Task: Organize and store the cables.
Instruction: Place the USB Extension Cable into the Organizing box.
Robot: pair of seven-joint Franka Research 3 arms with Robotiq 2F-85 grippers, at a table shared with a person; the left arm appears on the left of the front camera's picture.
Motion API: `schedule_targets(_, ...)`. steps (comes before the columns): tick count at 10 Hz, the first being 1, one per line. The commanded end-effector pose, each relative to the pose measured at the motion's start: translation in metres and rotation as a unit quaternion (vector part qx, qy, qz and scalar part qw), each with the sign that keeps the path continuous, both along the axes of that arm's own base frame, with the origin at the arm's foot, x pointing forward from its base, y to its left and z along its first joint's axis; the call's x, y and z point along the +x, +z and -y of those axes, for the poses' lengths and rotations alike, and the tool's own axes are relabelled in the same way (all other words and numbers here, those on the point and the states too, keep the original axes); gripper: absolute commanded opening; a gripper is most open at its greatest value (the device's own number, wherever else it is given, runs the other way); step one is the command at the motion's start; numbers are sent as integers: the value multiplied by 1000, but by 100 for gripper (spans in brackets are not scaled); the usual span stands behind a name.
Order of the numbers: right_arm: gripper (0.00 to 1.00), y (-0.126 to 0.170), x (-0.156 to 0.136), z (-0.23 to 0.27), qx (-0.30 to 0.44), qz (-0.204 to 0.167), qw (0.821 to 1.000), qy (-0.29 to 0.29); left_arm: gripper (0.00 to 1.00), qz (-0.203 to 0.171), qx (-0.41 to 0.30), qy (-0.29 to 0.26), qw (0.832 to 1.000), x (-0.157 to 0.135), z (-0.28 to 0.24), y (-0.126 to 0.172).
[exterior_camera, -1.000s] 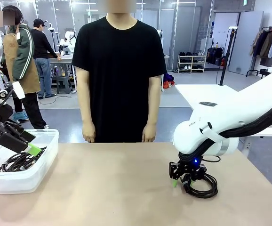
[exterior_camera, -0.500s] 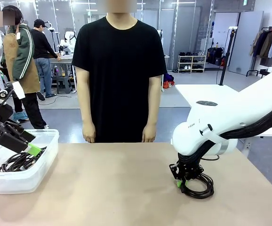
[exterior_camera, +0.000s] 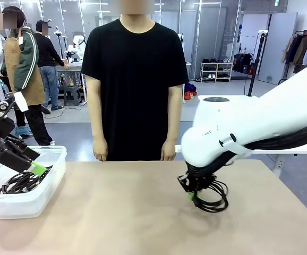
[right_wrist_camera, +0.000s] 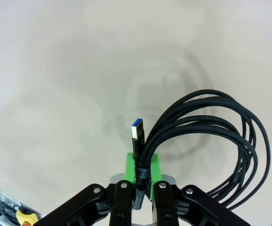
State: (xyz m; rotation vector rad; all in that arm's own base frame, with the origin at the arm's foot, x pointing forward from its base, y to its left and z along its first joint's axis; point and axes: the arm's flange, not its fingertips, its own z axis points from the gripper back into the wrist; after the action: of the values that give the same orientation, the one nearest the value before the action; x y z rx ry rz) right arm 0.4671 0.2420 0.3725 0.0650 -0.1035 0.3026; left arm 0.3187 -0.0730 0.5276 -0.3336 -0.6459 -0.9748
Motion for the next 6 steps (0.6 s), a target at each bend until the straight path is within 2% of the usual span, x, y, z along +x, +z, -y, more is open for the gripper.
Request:
schedule_targets(1, 9, 12, 1, -53, 4, 10, 999, 33, 94, -3, 2, 7, 1000, -2, 2, 1)
schedule_targets(4, 9, 3, -5, -110, 22, 23, 997, 76, 94, -3, 2, 7, 1000, -2, 2, 1)
schedule_targets(6, 9, -11, -10, -136, 19, 2, 993, 120, 94, -3, 2, 7, 1000, -2, 2, 1)
